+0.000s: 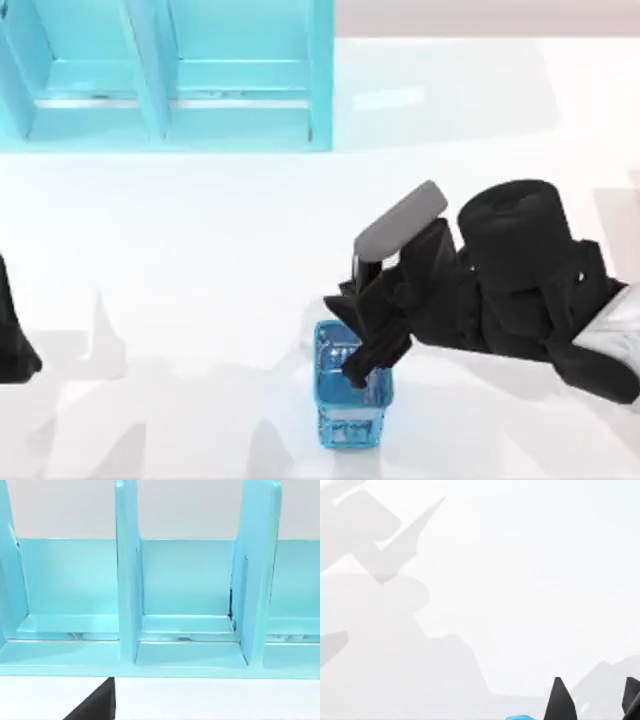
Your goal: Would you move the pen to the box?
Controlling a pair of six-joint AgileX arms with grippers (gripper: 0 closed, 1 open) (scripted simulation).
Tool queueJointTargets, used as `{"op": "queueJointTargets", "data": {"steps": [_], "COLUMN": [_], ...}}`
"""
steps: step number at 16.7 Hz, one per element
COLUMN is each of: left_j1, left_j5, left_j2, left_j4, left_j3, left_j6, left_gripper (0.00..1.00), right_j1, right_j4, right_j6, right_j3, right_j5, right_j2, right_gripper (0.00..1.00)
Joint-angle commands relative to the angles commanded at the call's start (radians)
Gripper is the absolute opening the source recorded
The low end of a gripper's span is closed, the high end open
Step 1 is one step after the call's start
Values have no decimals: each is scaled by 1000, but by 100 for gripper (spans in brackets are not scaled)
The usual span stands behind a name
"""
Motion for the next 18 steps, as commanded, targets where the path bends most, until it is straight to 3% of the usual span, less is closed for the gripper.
{"op": "queueJointTargets", "data": {"steps": [9,18], "left_j1": [0,0], "left_j5": [0,0], "left_j2": [0,0], "left_j4": [0,0], "left_j3": [0,0], "left_j6": [0,0], "left_gripper": [100,100], "right_j1": [-326,-396], "right_j4": [-632,-725], "right_j6": [-198,-244], "right_j3": [106,130], "right_j5": [-269,-306], "right_j2": [-456,-519], "right_gripper": [0,0]}}
